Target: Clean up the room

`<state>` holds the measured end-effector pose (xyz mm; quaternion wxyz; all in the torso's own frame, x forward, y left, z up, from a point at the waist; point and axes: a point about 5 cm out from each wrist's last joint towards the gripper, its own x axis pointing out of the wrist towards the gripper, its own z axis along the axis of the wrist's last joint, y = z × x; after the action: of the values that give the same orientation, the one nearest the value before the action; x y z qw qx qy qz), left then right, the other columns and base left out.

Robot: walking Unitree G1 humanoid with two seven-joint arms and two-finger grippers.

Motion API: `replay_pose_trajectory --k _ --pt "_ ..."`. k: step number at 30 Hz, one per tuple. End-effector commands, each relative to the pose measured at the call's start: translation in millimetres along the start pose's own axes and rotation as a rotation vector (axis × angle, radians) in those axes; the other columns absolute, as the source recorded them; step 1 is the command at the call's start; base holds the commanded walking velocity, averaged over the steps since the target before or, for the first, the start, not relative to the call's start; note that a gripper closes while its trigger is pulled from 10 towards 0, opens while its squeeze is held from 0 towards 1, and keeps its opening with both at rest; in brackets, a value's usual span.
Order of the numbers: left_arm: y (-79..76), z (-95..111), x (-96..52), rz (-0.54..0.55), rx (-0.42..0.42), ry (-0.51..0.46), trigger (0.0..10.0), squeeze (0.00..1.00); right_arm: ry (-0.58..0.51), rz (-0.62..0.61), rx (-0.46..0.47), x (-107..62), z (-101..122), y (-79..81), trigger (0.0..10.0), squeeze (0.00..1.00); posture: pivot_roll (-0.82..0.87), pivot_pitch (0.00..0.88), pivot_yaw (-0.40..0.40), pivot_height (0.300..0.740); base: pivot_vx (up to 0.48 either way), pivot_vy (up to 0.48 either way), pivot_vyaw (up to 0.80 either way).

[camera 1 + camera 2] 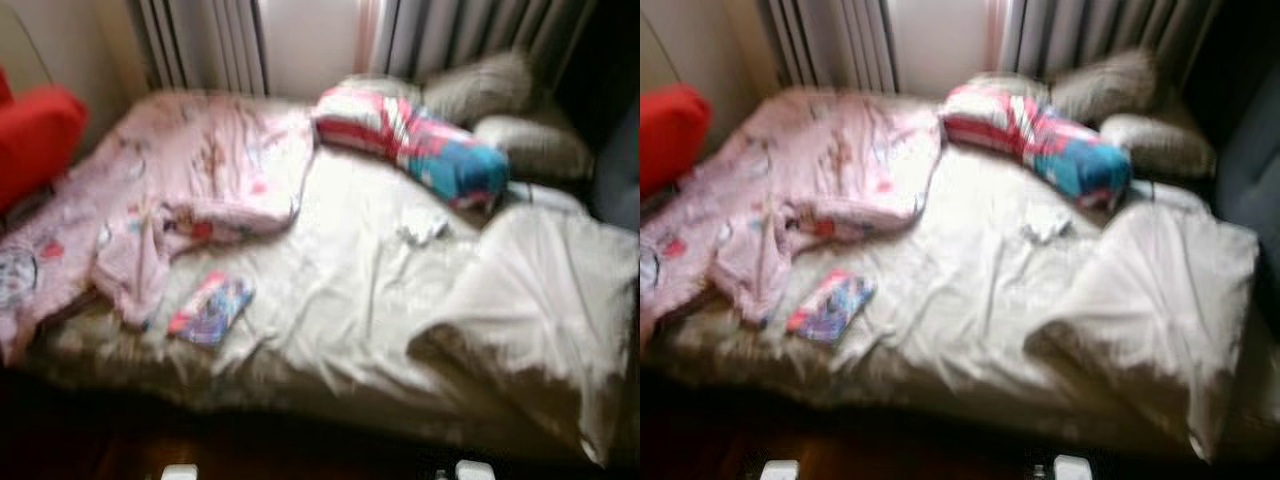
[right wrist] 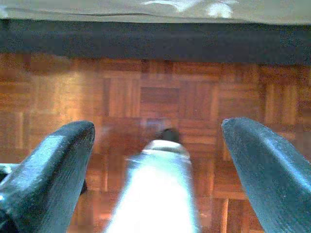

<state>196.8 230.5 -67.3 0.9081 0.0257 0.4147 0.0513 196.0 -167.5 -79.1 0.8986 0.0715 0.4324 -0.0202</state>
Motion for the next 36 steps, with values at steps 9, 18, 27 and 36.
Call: replay_pose_trajectory --k 9,18,27,36 --pt "-10.6 -8.2 -0.6 -0.026 -0.003 0.027 10.0 0.00 0.027 -0.044 0.008 -3.7 -9.2 -14.9 10.0 0.00 -0.01 0.188 -0.012 0.740 0.000 -0.292 -0.16" --pt "-14.2 -5.8 0.2 -0.033 -0.005 0.019 10.0 0.00 0.026 -0.045 0.005 -3.8 -8.9 -15.9 10.0 0.00 -0.01 0.187 -0.018 0.740 0.000 -0.289 0.00" --pt "-15.3 -3.2 0.6 -0.032 -0.018 -0.001 10.0 0.00 0.022 -0.043 0.001 -4.0 -8.6 -16.3 10.0 0.00 -0.01 0.182 -0.021 0.740 0.000 -0.032 0.00" --pt "-15.2 -0.5 0.8 -0.032 -0.040 -0.019 10.0 0.00 0.015 -0.042 0.007 -4.1 -8.8 -16.1 10.0 0.00 -0.01 0.177 -0.020 0.740 0.000 0.000 0.00"
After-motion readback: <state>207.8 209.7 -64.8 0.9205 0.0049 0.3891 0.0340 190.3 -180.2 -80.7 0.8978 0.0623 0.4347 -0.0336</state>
